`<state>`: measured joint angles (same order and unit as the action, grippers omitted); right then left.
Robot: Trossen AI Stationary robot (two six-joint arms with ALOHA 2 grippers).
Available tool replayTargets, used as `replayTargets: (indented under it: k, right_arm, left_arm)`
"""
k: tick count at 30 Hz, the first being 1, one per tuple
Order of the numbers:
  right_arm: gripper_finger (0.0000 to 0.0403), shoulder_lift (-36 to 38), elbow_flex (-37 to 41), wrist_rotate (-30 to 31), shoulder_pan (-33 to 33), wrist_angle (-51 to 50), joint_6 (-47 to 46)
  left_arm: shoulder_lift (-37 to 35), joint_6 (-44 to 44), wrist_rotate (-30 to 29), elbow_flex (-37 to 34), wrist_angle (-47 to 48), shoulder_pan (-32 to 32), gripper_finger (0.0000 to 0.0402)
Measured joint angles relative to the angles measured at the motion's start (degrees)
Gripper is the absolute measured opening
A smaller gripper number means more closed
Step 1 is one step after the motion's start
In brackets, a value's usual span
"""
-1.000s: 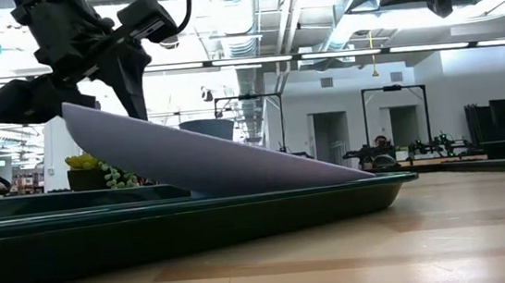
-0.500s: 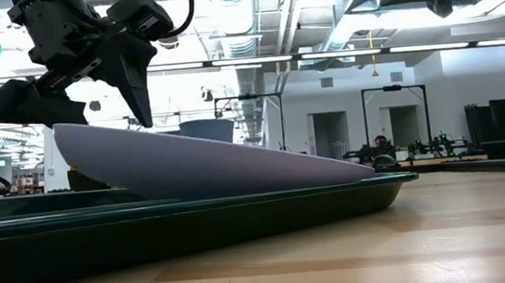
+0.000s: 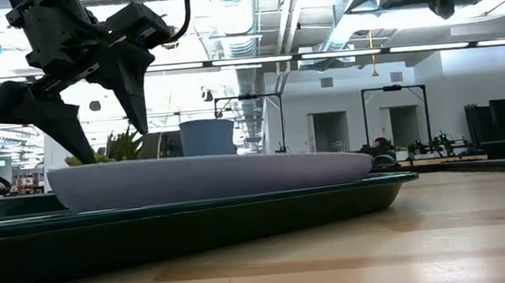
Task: Pick and place plate/cup/fork/spoon on tray
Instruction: Put the orange fork on the black serving tray to the left of the purple plate
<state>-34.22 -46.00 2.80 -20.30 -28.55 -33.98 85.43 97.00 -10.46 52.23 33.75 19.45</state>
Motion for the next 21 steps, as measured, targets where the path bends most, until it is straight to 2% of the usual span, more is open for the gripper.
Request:
replayTargets:
  k: [5,9,15,21]
  right_arm:
    - [0.0173,-1.75,2.09,-1.71,2.11,-12.07,-3.19]
    - [0.0171,-4.31,5.02,-6.5,8.79,-19.39,-11.82]
    - [0.0171,-8.39,9.1,-8.91,28.11,-18.38,-24.46]
    - [0.0171,-13.49,9.55,-2.87,49.0,-16.82,-25.31]
  left_arm:
    - [0.0,0.25,-0.17,0.0,0.64,-0.76,0.0288]
    - [0.0,0.7,-0.26,0.0,0.62,-1.52,0.0288]
    - [0.0,-0.83,-0.52,0.0,1.05,-2.3,0.0288]
    - [0.0,-0.89,-1.33,0.0,1.48,-2.31,0.0288]
